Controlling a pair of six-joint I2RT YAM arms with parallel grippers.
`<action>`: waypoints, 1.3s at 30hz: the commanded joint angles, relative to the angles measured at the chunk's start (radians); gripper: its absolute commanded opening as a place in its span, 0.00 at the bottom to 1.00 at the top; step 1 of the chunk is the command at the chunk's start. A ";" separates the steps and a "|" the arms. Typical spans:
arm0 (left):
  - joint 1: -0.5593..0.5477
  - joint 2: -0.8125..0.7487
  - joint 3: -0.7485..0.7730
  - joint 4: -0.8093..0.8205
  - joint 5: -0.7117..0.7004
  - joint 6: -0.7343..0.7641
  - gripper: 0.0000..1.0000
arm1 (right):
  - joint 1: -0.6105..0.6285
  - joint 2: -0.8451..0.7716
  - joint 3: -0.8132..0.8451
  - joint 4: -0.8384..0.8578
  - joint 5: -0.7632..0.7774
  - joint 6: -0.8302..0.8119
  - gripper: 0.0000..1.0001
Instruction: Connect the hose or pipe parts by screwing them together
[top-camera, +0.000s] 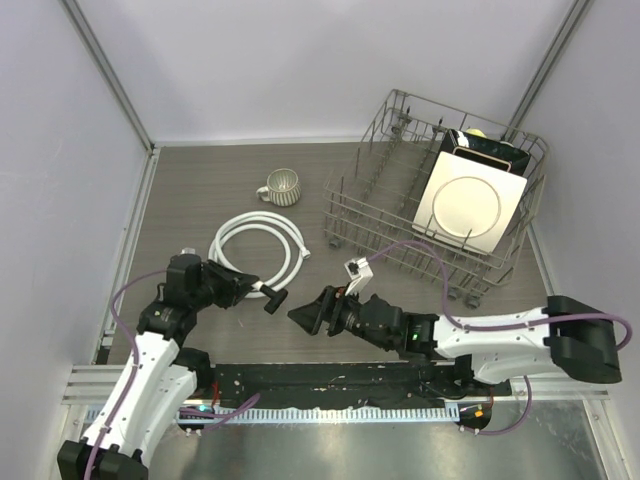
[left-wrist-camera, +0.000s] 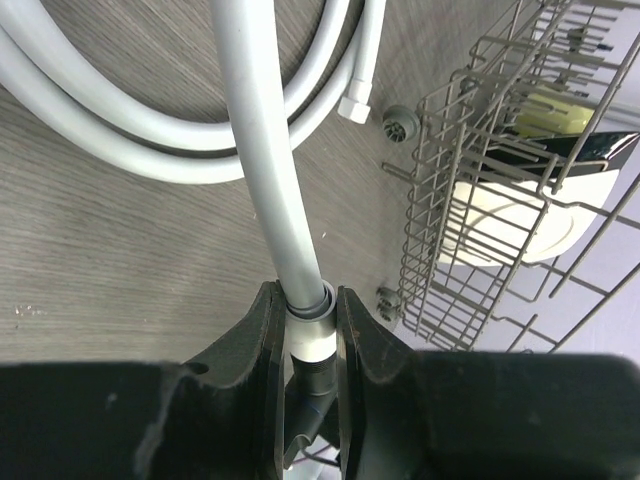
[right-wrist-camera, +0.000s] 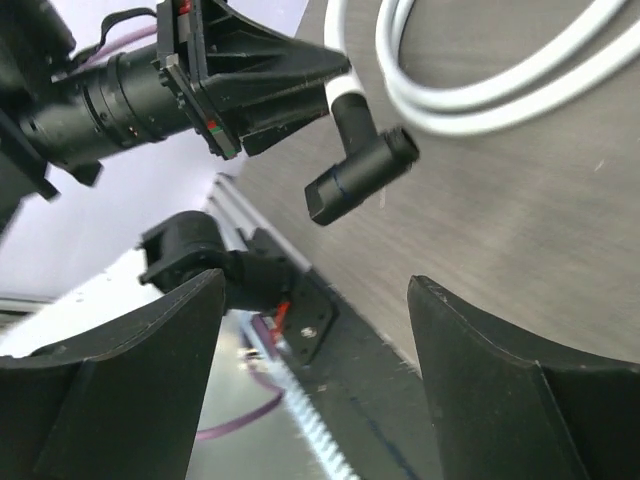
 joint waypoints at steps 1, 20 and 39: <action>-0.004 0.029 0.099 -0.057 0.081 0.075 0.00 | 0.043 -0.103 0.080 -0.199 0.199 -0.536 0.80; -0.004 0.115 0.152 -0.097 0.232 0.115 0.00 | 0.192 0.185 0.077 0.312 0.018 -1.839 0.88; -0.004 0.038 0.074 0.032 0.284 -0.007 0.00 | 0.192 0.409 0.124 0.648 0.074 -1.718 0.19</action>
